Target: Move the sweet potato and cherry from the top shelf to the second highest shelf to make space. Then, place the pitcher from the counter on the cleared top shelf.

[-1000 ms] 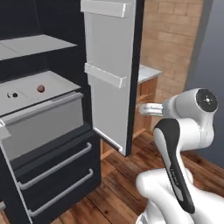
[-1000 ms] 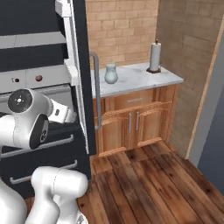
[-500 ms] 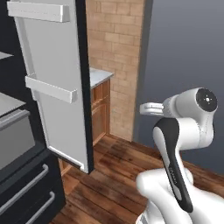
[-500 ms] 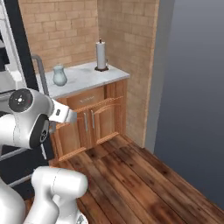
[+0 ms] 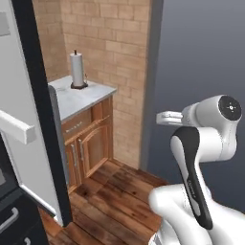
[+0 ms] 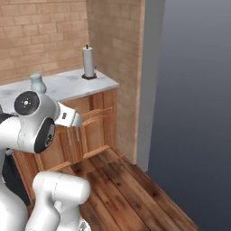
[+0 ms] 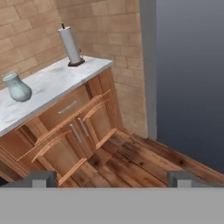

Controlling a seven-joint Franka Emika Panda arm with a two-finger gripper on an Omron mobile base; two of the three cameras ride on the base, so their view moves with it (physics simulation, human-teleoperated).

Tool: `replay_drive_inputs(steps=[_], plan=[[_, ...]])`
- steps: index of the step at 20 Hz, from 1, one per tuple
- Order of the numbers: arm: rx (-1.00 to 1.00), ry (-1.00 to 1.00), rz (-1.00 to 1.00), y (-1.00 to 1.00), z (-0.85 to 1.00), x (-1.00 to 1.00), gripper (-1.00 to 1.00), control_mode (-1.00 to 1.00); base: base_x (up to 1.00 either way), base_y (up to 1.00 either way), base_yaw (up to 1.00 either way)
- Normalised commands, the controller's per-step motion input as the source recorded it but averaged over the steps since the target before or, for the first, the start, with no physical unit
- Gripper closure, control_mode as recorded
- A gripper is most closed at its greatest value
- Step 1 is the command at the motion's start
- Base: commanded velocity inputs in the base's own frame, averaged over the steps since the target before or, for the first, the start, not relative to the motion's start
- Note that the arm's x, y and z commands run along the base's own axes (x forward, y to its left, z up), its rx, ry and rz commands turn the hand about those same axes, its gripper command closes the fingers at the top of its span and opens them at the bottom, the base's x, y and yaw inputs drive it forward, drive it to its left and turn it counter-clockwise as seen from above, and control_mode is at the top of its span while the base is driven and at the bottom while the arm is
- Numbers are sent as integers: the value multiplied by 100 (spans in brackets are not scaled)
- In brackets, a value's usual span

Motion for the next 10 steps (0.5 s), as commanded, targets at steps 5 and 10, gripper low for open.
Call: replay_drive_inputs(steps=[5,10], plan=[[0,0,0,0,0,0,-100,100,61,-13,45],[0,0,0,0,0,0,-100,100,56,0,48]])
